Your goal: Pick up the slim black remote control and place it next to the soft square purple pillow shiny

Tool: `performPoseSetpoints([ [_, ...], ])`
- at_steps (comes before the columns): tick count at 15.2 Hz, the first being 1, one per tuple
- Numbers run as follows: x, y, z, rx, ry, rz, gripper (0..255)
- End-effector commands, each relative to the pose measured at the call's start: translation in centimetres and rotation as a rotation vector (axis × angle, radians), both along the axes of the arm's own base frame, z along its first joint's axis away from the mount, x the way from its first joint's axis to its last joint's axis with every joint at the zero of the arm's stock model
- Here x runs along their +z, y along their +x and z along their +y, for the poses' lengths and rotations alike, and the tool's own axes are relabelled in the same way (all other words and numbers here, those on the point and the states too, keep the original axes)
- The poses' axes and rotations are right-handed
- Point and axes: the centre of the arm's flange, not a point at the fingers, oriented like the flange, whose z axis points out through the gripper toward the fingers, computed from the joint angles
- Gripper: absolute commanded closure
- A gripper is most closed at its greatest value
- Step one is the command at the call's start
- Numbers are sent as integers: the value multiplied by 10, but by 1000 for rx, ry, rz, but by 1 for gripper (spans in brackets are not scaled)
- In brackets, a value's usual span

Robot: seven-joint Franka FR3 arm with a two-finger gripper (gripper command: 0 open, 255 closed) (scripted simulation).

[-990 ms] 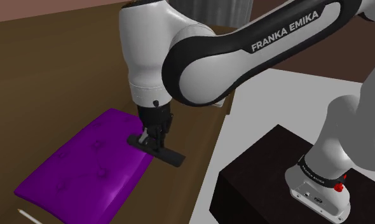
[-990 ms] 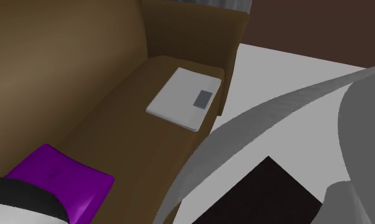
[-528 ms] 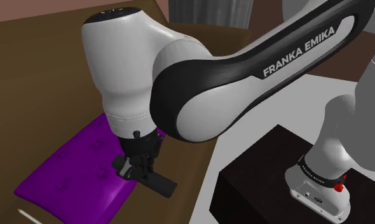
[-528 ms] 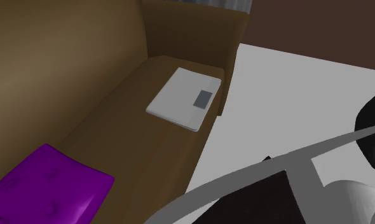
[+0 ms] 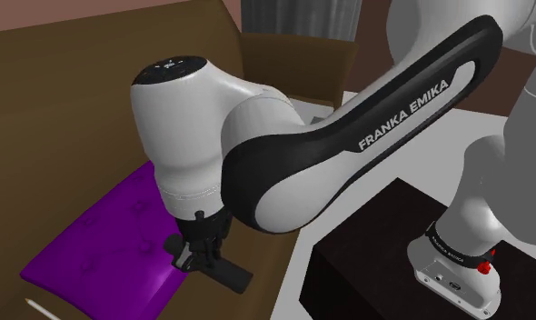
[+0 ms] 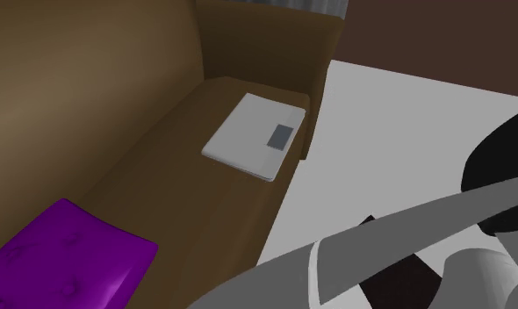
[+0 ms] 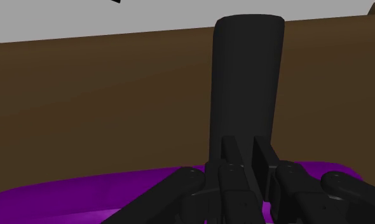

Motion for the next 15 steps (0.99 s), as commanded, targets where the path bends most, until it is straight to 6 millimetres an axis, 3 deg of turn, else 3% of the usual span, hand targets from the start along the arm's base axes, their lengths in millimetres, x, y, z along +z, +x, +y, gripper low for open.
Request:
performPoseSetpoints([
  [1, -11, 0, -1, 0, 1, 0, 255],
  [15, -85, 0, -1, 0, 1, 0, 255],
])
